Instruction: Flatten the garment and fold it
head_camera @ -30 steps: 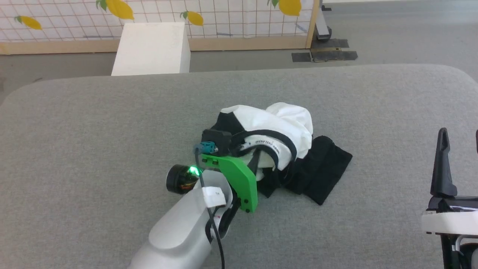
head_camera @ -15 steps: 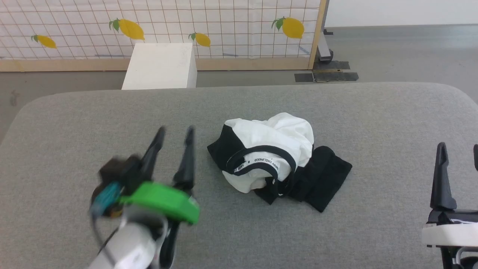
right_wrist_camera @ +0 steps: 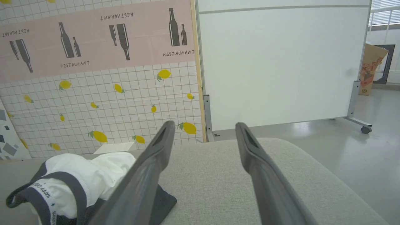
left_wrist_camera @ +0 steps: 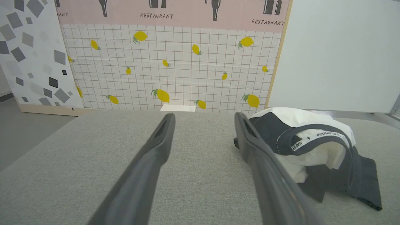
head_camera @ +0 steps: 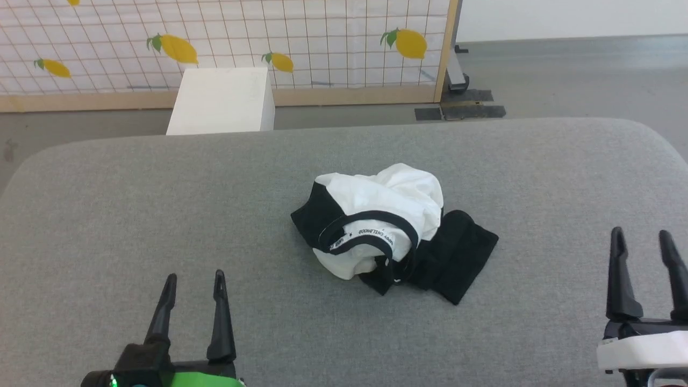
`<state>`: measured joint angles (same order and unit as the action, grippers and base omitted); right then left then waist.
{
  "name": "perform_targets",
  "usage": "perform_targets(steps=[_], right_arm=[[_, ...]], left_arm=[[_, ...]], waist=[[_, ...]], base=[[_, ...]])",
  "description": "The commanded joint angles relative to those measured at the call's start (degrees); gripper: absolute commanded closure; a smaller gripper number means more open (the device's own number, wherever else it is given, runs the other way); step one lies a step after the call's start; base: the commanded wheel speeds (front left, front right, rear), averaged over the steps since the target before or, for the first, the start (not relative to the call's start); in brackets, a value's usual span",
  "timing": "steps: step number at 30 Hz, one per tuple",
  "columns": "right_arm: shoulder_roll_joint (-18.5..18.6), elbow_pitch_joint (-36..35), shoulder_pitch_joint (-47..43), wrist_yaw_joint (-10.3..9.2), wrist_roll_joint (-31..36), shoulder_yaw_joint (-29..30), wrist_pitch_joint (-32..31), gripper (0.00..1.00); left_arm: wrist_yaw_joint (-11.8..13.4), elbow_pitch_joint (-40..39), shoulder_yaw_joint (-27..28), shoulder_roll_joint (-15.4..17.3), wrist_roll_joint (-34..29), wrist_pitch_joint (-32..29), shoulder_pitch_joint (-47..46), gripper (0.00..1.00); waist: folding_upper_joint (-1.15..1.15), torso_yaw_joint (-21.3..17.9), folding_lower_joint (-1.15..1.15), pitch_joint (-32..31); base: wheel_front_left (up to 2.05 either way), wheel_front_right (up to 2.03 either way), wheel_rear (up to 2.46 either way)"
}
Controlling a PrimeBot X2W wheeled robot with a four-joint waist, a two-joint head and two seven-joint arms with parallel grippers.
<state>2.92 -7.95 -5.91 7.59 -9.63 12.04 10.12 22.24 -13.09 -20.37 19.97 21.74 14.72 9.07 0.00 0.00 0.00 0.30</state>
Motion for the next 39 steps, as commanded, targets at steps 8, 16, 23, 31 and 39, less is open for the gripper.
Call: perform_targets(steps=[8, 16, 23, 31, 39], right_arm=[[0.1, -0.75, 7.15, -0.1, -1.66, -2.47, -10.32, 0.0], [7.74, 3.33, 15.98, -0.1, -6.12, -7.42, -27.71, 0.0], [11.74, 13.28, 19.83, -0.1, -10.83, -11.54, -39.99, 0.0], [14.04, 21.0, 24.24, -0.1, -10.98, -15.02, -45.72, 0.0], [13.91, 25.59, 26.58, -0.1, -11.17, -16.47, -48.22, 1.0]], left_arm=[[-4.02, 0.75, 2.96, -3.84, -4.25, 0.27, -2.74, 0.0], [-7.0, 1.71, 5.28, -7.11, -6.69, 0.28, -4.65, 0.0], [-9.69, 3.36, 6.16, -9.77, -8.42, 0.28, -5.73, 0.0], [-12.16, 4.48, 7.13, -12.13, -10.49, 0.28, -7.52, 0.0], [-13.81, 5.92, 8.12, -14.05, -11.79, 0.28, -8.4, 0.0]], waist=[[0.0, 1.96, 0.0, 3.95], [0.0, 4.76, 0.0, 8.76], [0.0, 7.33, 0.0, 12.0], [0.0, 9.32, 0.0, 15.76], [0.0, 9.39, 0.0, 15.97]], base=[[0.0, 0.0, 0.0], [0.0, 0.0, 0.0], [0.0, 0.0, 0.0], [0.0, 0.0, 0.0], [0.0, 0.0, 0.0]])
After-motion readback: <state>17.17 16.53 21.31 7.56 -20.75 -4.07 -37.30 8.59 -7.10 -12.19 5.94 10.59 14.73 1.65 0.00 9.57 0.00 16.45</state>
